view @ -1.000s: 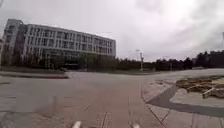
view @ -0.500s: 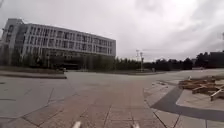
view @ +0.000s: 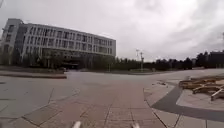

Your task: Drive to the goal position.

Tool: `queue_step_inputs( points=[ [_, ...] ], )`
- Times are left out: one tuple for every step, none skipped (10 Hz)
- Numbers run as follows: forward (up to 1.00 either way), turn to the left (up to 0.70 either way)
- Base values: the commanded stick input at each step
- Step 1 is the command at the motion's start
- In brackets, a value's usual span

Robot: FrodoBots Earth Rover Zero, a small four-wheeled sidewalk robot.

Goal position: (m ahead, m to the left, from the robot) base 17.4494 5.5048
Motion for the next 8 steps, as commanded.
queue_step_inputs(
  points=[
    [0.04, 0.00],
    [0.04, 0.00],
    [0.04, 0.00],
    [0.04, 0.00],
    [0.04, 0.00],
    [0.34, 0.00],
    [0.63, 0.00],
    [0.66, 0.00]
  ],
)
